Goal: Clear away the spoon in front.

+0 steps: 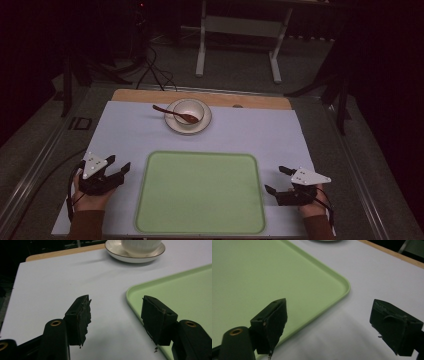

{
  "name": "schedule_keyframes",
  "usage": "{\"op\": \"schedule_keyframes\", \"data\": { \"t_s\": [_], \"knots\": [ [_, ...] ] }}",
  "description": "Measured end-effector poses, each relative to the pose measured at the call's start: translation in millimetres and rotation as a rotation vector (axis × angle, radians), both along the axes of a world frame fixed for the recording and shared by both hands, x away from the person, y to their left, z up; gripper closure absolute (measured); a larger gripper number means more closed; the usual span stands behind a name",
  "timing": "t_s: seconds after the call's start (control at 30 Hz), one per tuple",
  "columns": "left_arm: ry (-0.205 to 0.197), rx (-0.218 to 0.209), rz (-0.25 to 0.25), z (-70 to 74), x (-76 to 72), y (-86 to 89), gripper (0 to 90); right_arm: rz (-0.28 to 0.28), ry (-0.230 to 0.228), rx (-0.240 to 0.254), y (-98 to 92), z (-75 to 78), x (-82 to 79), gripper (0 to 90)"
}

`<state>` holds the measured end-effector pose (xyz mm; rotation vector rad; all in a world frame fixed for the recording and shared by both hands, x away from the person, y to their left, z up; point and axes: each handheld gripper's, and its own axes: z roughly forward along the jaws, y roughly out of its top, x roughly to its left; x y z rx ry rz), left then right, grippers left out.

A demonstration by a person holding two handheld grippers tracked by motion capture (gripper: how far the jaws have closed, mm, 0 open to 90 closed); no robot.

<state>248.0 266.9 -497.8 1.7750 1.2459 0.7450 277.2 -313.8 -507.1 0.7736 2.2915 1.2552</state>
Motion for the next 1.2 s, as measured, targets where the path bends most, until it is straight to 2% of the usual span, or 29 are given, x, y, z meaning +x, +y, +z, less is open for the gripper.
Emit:
{"op": "schedule_keyframes", "data": {
  "t_s": [0.17,0.3,0.53,0.57,0.67,0.87,1.07,1.2],
  "knots": [
    [0.024,-0.021,0.025,-3.1,4.0,3.6,40.0,-0.003,-0.018,-0.004,-0.1,0.6,-1.2,14.3],
    [0.024,-0.031,0.029,-2.0,3.6,3.8,40.1,-0.007,-0.025,-0.009,0.2,0.3,-0.7,14.3],
    [0.025,-0.033,0.011,-1.2,5.9,-0.3,40.0,-0.001,-0.034,-0.027,1.0,-0.7,-1.9,14.2],
    [0.018,-0.029,-0.009,0.7,7.4,-2.8,39.6,-0.004,-0.033,-0.028,1.1,-0.9,-2.5,14.0],
    [0.017,-0.032,-0.022,1.8,10.1,-4.6,39.0,-0.006,-0.037,-0.020,1.2,-0.2,-3.0,13.8],
    [-0.004,-0.046,-0.029,11.3,16.8,-6.1,39.0,-0.017,-0.046,-0.009,0.1,0.6,-3.8,13.7],
    [-0.023,-0.028,-0.055,23.0,25.2,-11.5,39.0,-0.018,-0.047,-0.011,0.8,-0.1,-3.8,13.7],
    [-0.029,-0.049,-0.062,31.1,33.5,-15.2,38.4,-0.019,-0.050,-0.011,1.3,0.1,-4.1,13.7]
  ]
}}
